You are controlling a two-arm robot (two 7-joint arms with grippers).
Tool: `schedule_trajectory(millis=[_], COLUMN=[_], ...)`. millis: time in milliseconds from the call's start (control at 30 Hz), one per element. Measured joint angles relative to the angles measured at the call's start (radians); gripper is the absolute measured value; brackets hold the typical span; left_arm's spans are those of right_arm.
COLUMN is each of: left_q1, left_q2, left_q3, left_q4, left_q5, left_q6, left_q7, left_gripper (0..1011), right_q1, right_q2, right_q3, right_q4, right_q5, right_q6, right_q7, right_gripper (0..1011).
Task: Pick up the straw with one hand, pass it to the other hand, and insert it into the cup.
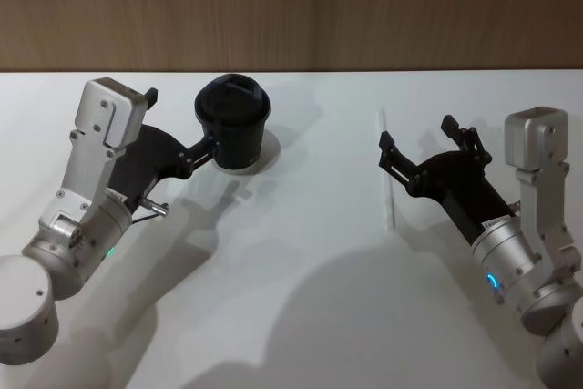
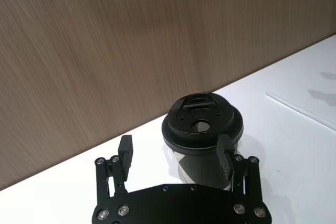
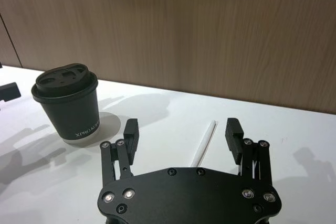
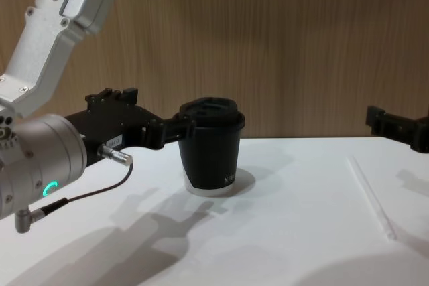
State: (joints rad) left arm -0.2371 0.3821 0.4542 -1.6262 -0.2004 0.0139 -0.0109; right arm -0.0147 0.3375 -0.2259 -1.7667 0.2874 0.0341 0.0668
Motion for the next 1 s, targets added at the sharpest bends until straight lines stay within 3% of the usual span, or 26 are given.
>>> schedule_trajectory(millis=[1000], left_q1=[0.0], left_q2=[0.0], left_q3=[0.0], left_q4=[0.0], left_q5=[0.0], left_q6=[0.0], left_q7=[0.0], left_gripper=[1003], right_q1=[0.0], right_q2=[0.0], right_q3=[0.0], right_q4=[0.0], right_q5=[0.0], right_q6=[0.0], right_q7=[0.0], right_gripper=[1001])
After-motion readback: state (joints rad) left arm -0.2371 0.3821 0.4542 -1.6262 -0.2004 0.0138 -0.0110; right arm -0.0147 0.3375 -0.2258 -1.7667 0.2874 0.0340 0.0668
